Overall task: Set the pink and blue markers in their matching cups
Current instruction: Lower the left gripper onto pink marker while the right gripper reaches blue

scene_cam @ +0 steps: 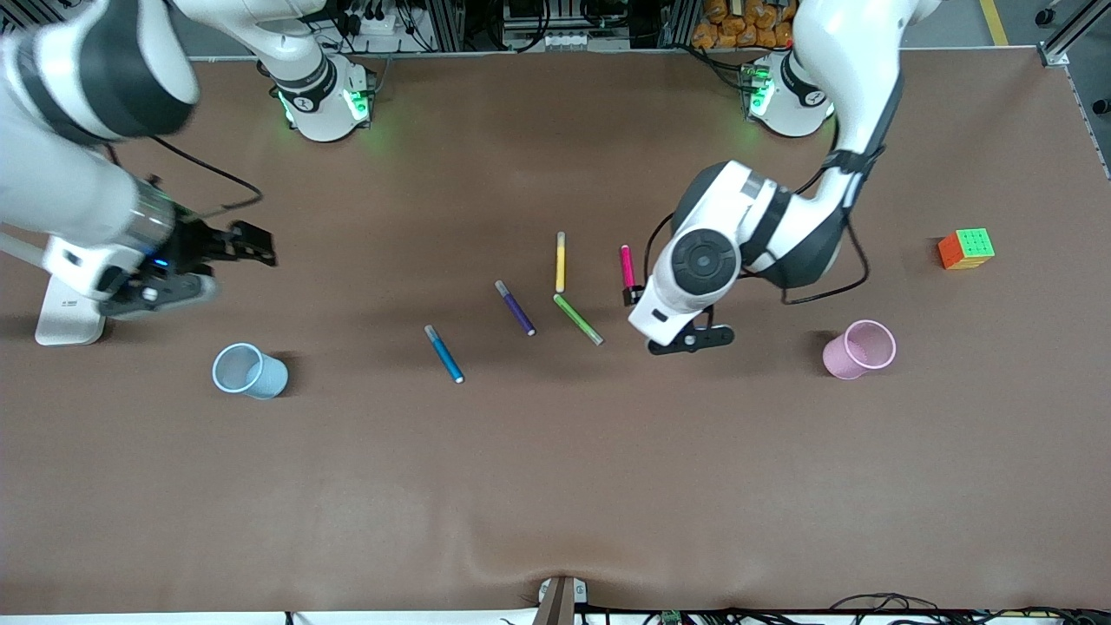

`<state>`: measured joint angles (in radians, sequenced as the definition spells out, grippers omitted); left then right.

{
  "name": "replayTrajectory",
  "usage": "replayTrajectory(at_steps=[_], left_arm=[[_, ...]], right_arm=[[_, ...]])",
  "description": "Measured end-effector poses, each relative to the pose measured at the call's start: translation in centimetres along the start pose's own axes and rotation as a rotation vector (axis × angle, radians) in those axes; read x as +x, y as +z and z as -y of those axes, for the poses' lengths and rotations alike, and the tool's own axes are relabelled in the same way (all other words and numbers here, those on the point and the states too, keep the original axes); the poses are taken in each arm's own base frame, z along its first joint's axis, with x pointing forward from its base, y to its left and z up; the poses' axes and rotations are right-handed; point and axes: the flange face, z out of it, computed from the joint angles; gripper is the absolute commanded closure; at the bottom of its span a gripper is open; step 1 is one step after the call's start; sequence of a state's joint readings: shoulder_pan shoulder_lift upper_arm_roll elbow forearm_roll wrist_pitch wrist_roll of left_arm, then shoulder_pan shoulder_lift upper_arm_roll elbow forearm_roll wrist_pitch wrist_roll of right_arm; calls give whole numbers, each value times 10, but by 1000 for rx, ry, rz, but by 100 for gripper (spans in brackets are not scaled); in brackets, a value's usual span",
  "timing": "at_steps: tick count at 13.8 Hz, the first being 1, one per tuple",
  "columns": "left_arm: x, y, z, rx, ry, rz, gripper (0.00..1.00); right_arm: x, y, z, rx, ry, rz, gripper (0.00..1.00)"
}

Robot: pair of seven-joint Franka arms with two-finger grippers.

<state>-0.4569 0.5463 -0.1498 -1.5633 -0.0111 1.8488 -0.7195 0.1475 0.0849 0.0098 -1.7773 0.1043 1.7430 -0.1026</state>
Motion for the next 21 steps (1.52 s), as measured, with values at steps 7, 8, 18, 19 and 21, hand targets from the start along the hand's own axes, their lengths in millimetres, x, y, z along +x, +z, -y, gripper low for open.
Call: replayTrajectory(at_steps=[7, 8, 18, 19, 21], left_arm=[[-8, 91, -44, 3, -95, 3, 0], [-7, 104, -46, -1, -106, 1, 0], [-17, 148, -46, -6, -176, -8, 50], [-18, 147, -46, -6, -178, -9, 66], [-18, 144, -47, -10, -177, -12, 92]], right_arm=[[40, 98, 70, -69, -214, 2, 0], [43, 109, 78, -80, -233, -7, 0], [53, 244, 135, -94, -202, -99, 0], [52, 257, 143, -95, -204, -94, 0], [53, 275, 148, -97, -213, -94, 0]])
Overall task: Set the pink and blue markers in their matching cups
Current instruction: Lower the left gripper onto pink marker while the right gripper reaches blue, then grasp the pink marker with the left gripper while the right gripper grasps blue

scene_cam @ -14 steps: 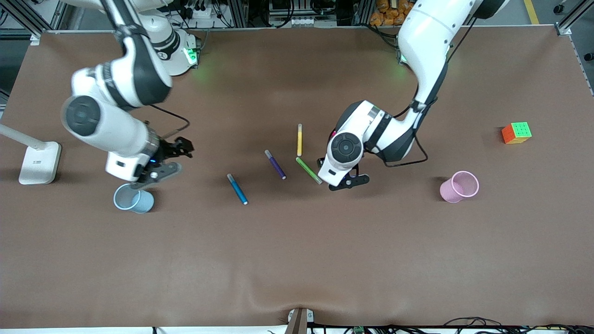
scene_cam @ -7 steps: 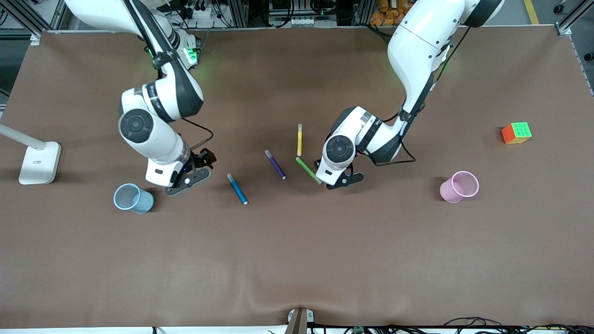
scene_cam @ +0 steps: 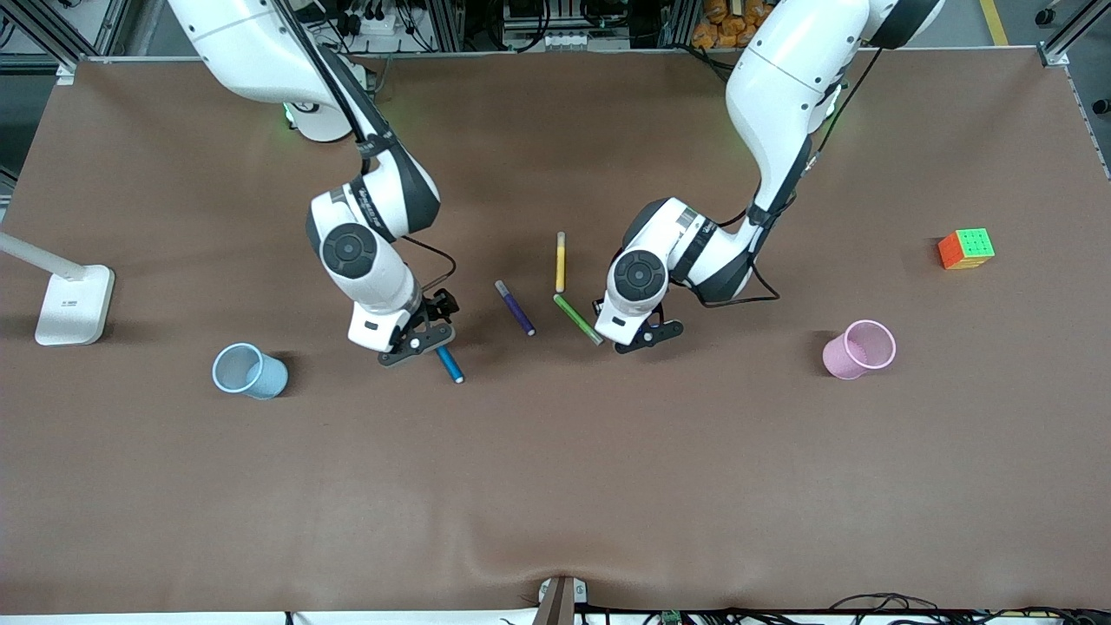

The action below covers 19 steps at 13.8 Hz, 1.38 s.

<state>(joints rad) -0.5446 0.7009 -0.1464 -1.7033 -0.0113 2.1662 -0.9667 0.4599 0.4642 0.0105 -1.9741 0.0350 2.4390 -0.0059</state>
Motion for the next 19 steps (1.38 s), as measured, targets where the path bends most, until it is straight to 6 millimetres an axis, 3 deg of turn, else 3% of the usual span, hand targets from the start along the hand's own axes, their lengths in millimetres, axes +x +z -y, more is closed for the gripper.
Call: replayTrajectory(at_steps=[4, 6, 10, 13, 19], left_arm=[[0, -3, 1, -1, -2, -3, 88], [0, -2, 2, 1, -2, -2, 100], [1, -8, 4, -6, -5, -8, 100], [17, -46, 24, -7, -12, -12, 100], [59, -133, 90, 35, -29, -113, 100]], right_arm=[[3, 25, -1, -24, -28, -35, 0], [2, 35, 1, -28, -37, -29, 0], [0, 45, 1, -31, -43, -14, 0], [-2, 49, 1, -32, -44, -6, 0], [-3, 56, 1, -32, -45, -1, 1]])
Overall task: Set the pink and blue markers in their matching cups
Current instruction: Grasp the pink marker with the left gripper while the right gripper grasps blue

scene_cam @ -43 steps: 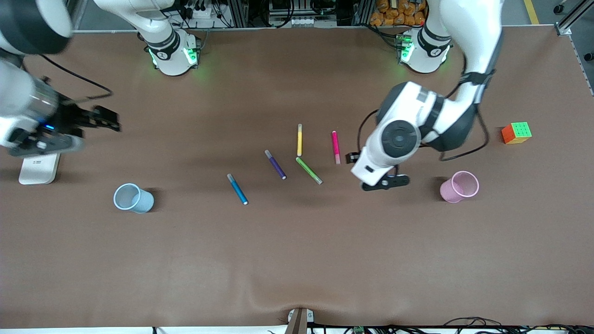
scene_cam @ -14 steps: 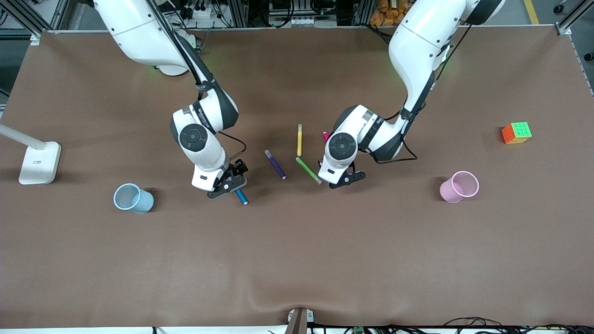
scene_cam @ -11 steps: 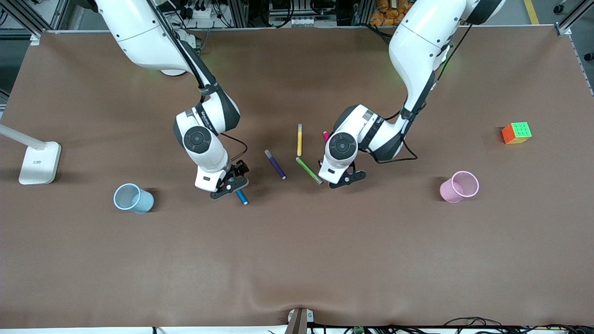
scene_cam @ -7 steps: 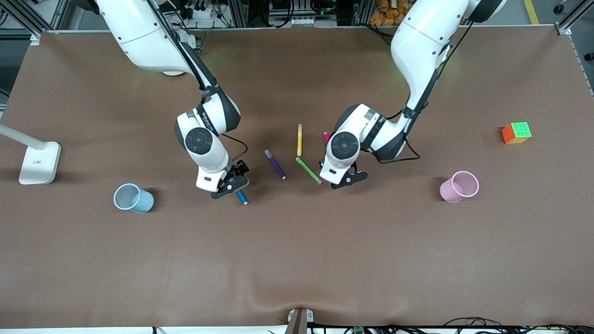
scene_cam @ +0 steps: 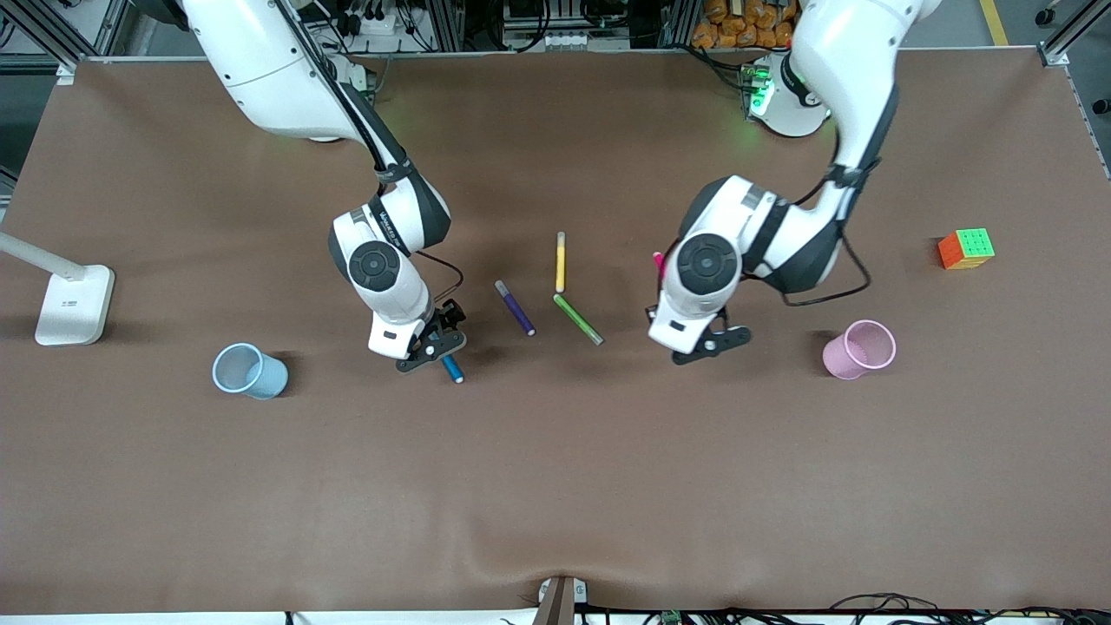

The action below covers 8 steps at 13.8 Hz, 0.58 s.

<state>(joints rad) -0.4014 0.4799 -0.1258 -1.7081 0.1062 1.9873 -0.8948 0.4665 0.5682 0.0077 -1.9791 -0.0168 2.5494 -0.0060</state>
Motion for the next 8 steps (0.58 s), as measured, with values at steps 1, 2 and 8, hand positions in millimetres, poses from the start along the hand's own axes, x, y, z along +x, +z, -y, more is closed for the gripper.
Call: replayTrajectory(at_steps=[1, 2, 8], left_arm=[[15, -9, 16, 2, -14, -19, 100], [31, -16, 35, 17, -13, -50, 100], [98, -25, 111, 289, 73, -322, 100]], right_arm=[[0, 1, 0, 0, 0, -5, 39], [0, 3, 0, 0, 0, -5, 71], [3, -1, 5, 0, -2, -20, 100]])
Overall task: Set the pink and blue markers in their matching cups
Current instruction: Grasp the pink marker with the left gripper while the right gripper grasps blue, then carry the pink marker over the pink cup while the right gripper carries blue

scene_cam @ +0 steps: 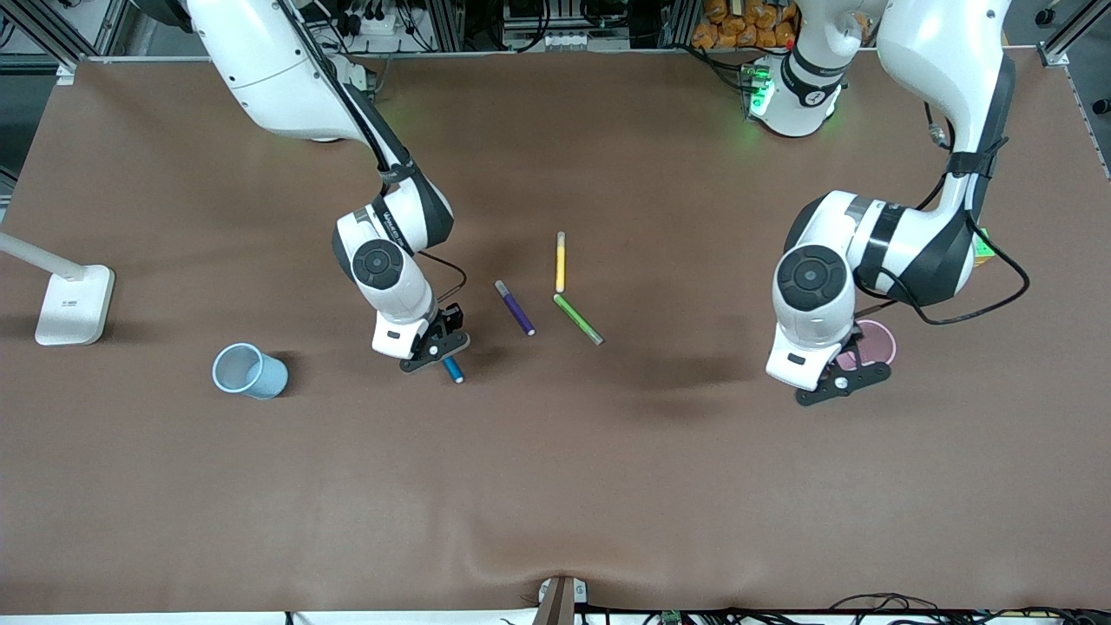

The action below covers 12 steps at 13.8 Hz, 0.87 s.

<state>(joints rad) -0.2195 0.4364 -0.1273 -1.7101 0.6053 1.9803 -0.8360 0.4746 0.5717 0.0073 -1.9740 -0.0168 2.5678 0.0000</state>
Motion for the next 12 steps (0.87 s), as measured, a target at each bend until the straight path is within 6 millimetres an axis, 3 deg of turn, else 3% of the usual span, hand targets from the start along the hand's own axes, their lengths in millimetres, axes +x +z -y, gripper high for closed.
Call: replayTrajectory(at_steps=[3, 5, 9, 12], left_arm=[[13, -1, 17, 98, 45, -107, 100], [20, 0, 28, 152, 66, -160, 100], [32, 19, 48, 153, 62, -189, 100], [34, 33, 60, 140, 47, -182, 100]], right_arm=[[0, -3, -2, -2, 8, 2, 100], [2, -16, -7, -7, 15, 9, 100], [7, -84, -39, -17, 24, -17, 100], [-6, -132, -93, -14, -15, 38, 100]])
